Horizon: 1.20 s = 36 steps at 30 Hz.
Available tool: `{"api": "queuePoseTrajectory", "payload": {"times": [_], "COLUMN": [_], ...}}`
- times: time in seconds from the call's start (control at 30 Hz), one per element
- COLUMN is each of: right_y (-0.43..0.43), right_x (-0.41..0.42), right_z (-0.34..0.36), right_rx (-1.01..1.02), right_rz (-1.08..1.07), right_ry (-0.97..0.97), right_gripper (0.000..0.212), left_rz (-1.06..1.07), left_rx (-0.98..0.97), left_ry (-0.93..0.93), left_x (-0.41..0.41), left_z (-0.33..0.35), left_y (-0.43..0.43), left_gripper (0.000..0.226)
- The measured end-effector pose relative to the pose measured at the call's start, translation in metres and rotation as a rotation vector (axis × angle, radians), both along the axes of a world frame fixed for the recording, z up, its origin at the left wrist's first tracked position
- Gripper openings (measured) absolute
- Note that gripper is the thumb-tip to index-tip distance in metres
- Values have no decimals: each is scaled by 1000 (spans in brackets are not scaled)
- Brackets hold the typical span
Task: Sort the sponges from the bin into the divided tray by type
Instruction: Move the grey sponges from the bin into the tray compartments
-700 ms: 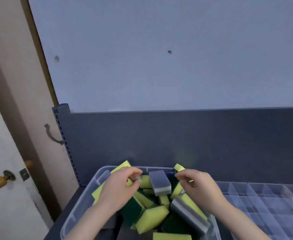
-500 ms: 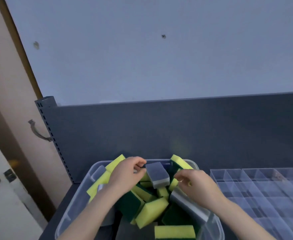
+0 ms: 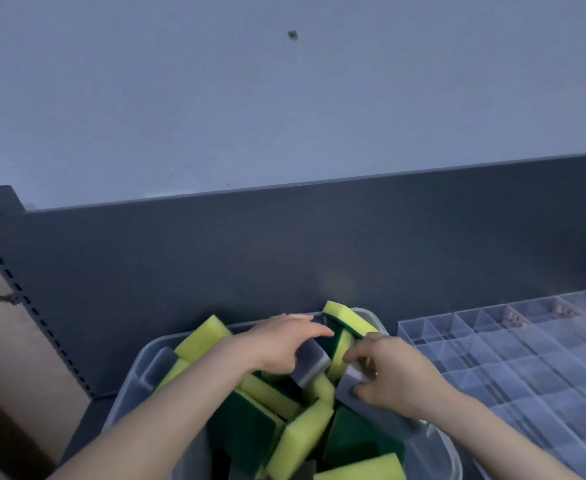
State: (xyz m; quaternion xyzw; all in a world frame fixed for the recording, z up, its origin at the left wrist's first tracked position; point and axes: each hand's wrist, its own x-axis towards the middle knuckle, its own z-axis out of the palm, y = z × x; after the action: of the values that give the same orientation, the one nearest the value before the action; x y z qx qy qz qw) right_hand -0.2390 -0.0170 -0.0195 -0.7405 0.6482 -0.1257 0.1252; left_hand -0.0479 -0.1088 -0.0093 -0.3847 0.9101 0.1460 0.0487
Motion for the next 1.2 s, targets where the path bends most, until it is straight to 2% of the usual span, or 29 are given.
{"api": "queuePoseTrajectory", "payload": {"times": [0.07, 0.13, 0.3, 0.37, 0.5, 0.57, 0.67, 0.7, 0.77, 0.83, 0.9, 0.97, 1.07, 1.13, 1.2], "right_y": [-2, -3, -7, -10, -18, -22, -26, -27, -25, -19, -13, -11, -12, -14, -17], "right_x": [-7, -14, -25, -26, -27, -24, -17, -14, -11, -14, -24, -39, -67, -87, -107], "right_z": [11, 23, 39, 45, 52, 52, 51, 49, 43, 43, 44, 44, 45, 49, 53], "right_rx": [-33, -60, -16, 42, 56, 34, -7, -26, -83, -141, -160, -178, -212, -188, -151], "right_rz": [-70, -139, -228, -224, -224, -223, -266, -278, -296, -263, -222, -210, -217, -220, -210], "right_ry": [-119, -243, -781, -959, -1113, -1250, -1461, -1437, -1220, -959, -786, -735, -707, -658, -588], "right_gripper": [35, 31, 25, 26, 27, 25, 22, 27, 44, 66, 75, 61, 28, 18, 19], "left_rz": [-64, -74, 60, 148, 314, 393, 500, 522, 545, 532, 518, 509, 470, 453, 435], "left_rx": [-9, -28, -97, -81, -82, -60, 140, 227, 287, 262, 216, 187, 181, 183, 182], "left_ry": [-82, -81, 116, 241, 563, 691, 961, 1050, 1134, 1130, 1073, 1030, 1030, 1030, 1030], "left_x": [-3, -3, 15, 26, 43, 46, 42, 38, 31, 22, 12, 0, -24, -42, -63], "left_z": [3, 6, 14, 18, 27, 30, 29, 27, 23, 20, 19, 20, 24, 28, 32], "left_y": [0, 0, -6, -9, -11, -5, 5, 7, 6, 2, -3, -5, -8, -9, -9], "left_gripper": [76, 72, 53, 46, 41, 41, 40, 39, 40, 47, 49, 50, 49, 48, 48]}}
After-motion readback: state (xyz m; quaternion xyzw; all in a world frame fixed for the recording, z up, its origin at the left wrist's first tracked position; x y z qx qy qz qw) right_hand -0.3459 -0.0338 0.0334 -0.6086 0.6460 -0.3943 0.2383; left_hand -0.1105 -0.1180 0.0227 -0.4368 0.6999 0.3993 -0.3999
